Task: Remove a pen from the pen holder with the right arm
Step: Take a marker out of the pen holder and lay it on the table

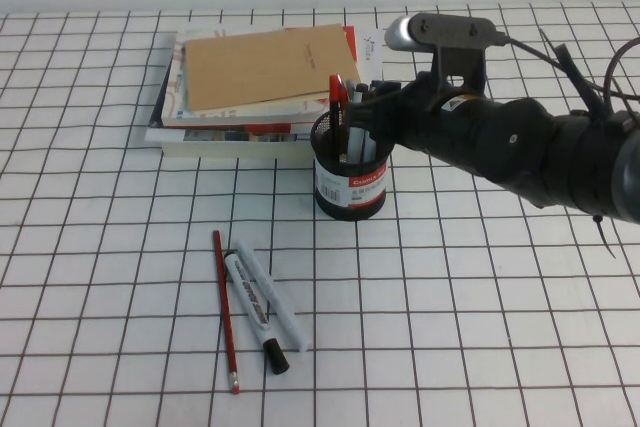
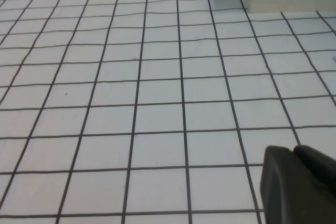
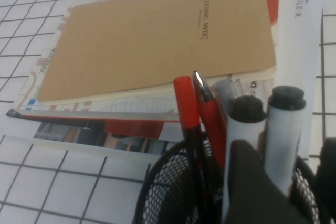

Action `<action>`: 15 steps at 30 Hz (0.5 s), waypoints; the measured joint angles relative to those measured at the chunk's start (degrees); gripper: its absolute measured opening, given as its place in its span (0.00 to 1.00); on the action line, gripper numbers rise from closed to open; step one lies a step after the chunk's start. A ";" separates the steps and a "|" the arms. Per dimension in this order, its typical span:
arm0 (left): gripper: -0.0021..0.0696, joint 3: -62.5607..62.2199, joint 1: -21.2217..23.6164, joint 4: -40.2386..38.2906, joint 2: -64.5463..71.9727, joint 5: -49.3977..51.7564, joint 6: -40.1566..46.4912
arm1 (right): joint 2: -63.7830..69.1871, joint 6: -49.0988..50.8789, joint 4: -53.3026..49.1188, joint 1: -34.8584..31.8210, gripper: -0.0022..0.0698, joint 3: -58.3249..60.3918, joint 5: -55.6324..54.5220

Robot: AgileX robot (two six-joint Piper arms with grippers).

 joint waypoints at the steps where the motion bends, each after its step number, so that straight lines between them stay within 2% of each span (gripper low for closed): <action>1: 0.02 0.00 0.00 0.00 0.00 0.00 0.00 | 0.32 -0.10 0.13 0.00 0.39 -0.25 -0.28; 15: 0.02 0.00 0.00 0.00 0.00 0.00 0.00 | 2.07 -0.85 0.50 0.00 0.39 -0.58 -4.54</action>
